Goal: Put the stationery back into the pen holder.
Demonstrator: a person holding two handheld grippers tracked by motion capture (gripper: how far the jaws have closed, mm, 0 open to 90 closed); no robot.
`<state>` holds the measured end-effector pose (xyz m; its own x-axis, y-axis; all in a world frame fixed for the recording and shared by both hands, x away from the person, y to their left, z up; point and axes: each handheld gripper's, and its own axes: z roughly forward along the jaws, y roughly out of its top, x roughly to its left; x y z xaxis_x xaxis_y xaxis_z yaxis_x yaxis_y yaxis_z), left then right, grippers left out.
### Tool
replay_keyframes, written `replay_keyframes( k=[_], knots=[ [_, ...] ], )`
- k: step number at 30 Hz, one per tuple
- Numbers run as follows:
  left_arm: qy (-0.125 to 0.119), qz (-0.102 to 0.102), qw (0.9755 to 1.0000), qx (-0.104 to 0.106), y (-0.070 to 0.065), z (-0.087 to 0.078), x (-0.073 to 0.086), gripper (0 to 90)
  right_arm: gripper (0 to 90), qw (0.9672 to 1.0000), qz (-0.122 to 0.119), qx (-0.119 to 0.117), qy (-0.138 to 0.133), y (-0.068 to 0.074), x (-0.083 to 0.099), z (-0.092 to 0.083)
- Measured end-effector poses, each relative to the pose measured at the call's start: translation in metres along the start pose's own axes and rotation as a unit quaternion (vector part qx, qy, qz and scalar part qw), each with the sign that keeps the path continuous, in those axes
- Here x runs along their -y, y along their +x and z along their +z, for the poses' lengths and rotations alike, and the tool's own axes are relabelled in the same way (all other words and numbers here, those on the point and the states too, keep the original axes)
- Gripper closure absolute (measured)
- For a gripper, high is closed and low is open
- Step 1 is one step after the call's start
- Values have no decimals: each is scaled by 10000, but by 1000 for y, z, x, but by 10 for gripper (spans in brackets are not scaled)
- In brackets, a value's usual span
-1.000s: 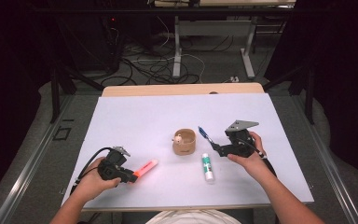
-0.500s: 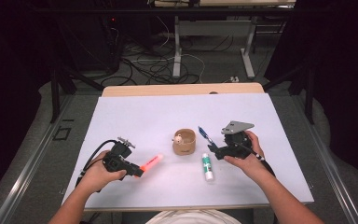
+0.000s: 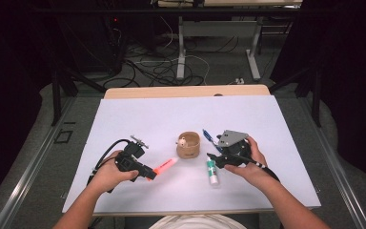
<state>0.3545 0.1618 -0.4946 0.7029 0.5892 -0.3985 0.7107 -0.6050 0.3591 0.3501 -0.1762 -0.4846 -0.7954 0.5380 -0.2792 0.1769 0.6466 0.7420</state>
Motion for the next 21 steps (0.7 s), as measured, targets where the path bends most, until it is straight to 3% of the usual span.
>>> replay_keyframes(
  k=[9,15,21],
  knots=[
    [12,80,9999,146,-8,6,-14,671,338,9988,-421,-202,113,13,-5,3],
    [64,158,9994,288,-15,11,-24,671,371,9962,-833,-166,182,22,-9,3],
    [85,225,9989,404,-21,16,-35,671,371,9925,-1175,-332,88,31,-12,2]
  ],
)
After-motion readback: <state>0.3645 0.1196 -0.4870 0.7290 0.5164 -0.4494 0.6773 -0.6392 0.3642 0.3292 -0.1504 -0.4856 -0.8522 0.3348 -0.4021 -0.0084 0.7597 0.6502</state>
